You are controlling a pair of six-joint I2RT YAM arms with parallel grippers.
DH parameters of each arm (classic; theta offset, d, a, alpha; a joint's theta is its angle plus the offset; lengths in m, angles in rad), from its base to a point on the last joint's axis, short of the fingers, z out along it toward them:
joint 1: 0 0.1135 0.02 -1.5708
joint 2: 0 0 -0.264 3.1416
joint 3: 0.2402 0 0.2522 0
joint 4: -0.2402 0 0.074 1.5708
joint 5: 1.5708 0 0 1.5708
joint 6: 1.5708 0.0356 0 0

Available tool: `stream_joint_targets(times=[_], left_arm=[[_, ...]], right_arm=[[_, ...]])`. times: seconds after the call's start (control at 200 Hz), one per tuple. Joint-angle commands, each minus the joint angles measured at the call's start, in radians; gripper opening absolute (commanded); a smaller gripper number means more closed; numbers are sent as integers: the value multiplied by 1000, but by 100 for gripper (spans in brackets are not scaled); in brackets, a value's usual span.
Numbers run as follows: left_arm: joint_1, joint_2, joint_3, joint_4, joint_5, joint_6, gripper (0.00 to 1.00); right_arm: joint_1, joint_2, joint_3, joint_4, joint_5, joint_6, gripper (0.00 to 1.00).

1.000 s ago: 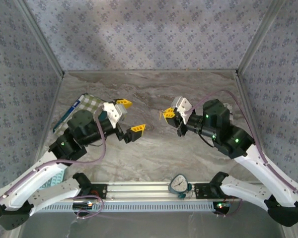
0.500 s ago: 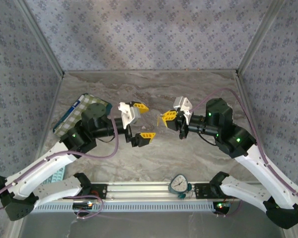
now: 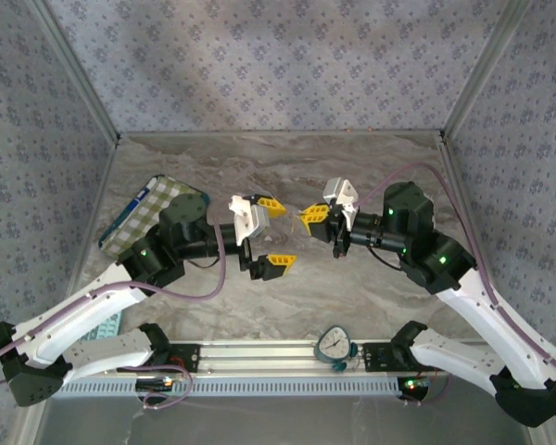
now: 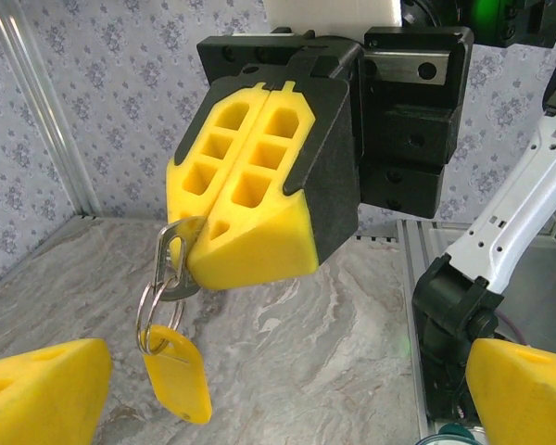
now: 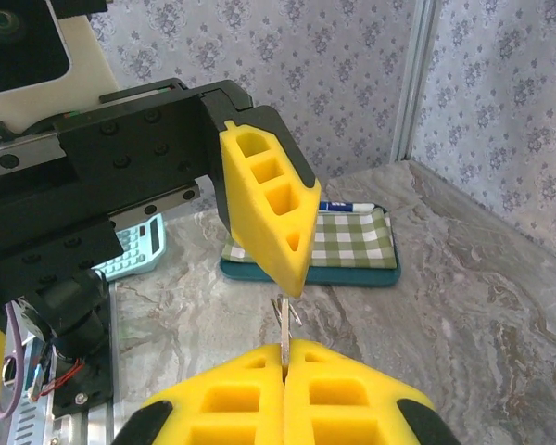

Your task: Remove the keys from the keyring

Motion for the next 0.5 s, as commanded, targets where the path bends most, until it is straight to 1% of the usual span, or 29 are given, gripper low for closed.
stream_joint_targets(times=[0.0, 0.275, 0.495], left_arm=[[-11, 8, 34, 36, 7, 4, 98], [-26, 16, 40, 36, 0, 2, 98], [-35, 19, 51, 25, -2, 2, 98]], right_arm=[[-5, 0, 15, 27, -33, 22, 0], [-4, 11, 22, 30, -34, 25, 0], [-4, 22, 30, 22, 32, 29, 0]])
